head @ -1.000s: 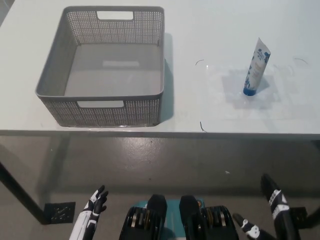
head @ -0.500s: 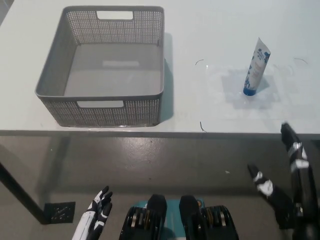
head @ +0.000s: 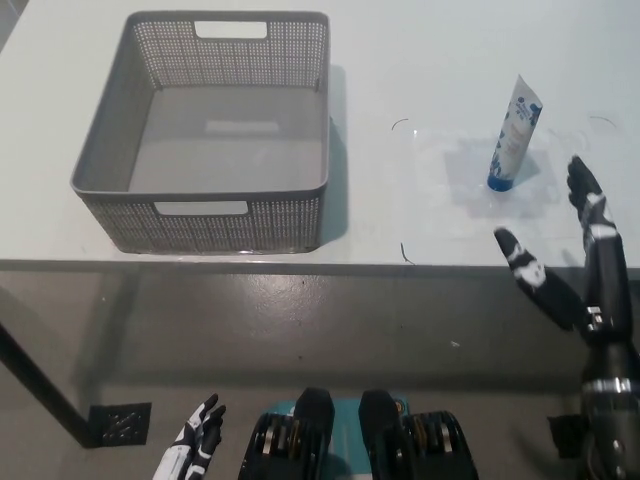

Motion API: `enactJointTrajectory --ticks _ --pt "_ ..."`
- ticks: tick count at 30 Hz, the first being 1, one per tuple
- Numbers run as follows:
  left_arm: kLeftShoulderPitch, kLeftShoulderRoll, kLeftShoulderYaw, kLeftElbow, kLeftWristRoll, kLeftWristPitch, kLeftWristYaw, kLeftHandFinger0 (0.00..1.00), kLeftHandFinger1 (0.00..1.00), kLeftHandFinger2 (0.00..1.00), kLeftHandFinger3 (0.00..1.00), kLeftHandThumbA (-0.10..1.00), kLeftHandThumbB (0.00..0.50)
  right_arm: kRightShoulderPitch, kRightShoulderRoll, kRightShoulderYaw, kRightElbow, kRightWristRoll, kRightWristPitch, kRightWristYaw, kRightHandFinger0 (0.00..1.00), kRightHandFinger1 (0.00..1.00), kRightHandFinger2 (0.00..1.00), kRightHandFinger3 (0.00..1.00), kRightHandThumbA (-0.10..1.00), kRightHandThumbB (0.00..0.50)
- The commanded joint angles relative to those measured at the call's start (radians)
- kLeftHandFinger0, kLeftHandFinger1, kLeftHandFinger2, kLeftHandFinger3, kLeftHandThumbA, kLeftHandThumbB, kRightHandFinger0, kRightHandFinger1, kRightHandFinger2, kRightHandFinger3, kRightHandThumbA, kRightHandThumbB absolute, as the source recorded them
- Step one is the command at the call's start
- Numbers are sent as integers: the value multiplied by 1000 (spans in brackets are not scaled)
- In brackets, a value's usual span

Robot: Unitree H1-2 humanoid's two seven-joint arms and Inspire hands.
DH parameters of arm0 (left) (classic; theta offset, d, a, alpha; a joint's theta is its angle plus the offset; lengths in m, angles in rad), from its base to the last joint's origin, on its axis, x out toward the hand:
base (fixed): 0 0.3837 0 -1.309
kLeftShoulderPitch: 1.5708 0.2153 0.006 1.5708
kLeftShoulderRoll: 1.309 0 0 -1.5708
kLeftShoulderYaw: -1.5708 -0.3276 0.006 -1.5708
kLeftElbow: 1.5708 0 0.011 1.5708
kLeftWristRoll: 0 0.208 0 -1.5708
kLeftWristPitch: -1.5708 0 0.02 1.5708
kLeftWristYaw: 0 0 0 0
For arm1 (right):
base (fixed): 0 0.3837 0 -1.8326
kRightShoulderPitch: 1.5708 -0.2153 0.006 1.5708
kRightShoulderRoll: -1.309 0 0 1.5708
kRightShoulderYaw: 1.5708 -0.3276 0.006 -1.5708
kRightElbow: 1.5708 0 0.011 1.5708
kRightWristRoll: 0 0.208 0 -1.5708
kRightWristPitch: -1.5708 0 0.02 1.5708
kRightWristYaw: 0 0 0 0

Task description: Use the right hand to pick up a shampoo and place it into a container on the left side

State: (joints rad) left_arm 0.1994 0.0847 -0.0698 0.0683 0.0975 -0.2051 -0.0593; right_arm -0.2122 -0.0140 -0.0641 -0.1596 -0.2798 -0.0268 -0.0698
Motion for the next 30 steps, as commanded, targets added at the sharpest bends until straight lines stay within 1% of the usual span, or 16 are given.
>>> enactJointTrajectory --ticks 1,9,13,14,15,18,21,23,25,28,30 --pt "10 3 -1 -26 -12 -32 -4 1000 1000 1000 1000 952 347 -71 -1 -8 38 -16 63 -31 1000 1000 1000 1000 870 478" --pt "17 2 -2 -24 3 -38 4 1000 1000 1000 1000 975 356 -154 10 -14 163 18 64 -56 1000 1000 1000 1000 882 479" --pt "21 3 -2 -18 11 -55 9 1000 1000 1000 1000 982 349 -186 14 -24 225 20 64 -77 1000 1000 1000 1000 894 465" --pt "23 3 -2 -20 8 -53 7 1000 1000 1000 1000 980 349 -193 12 -25 244 21 59 -81 1000 1000 1000 1000 909 469" --pt "22 3 -1 -18 8 -54 8 1000 1000 1000 1000 978 348 -199 10 -27 258 18 61 -86 1000 1000 1000 1000 926 488" --pt "20 5 2 -20 -2 -49 2 1000 1000 1000 1000 972 351 -216 10 -38 287 31 65 -93 1000 1000 1000 1000 931 492" --pt "20 5 4 -21 -5 -50 2 1000 1000 1000 1000 966 349 -223 7 -43 308 46 56 -90 1000 1000 1000 1000 931 479" --pt "21 6 3 -18 8 -54 7 1000 1000 1000 1000 986 350 -229 5 -52 323 58 55 -93 1000 1000 1000 1000 932 478" --pt "21 7 5 -17 4 -51 6 1000 1000 1000 1000 987 351 -234 0 -59 336 67 44 -94 1000 1000 1000 1000 930 461" --pt "20 9 7 -13 10 -52 10 1000 1000 1000 1000 992 351 -242 -5 -69 359 75 41 -97 1000 1000 1000 1000 937 454" --pt "22 8 7 -12 8 -52 9 1000 1000 1000 1000 989 355 -243 -8 -75 366 77 47 -102 1000 1000 1000 1000 949 458"
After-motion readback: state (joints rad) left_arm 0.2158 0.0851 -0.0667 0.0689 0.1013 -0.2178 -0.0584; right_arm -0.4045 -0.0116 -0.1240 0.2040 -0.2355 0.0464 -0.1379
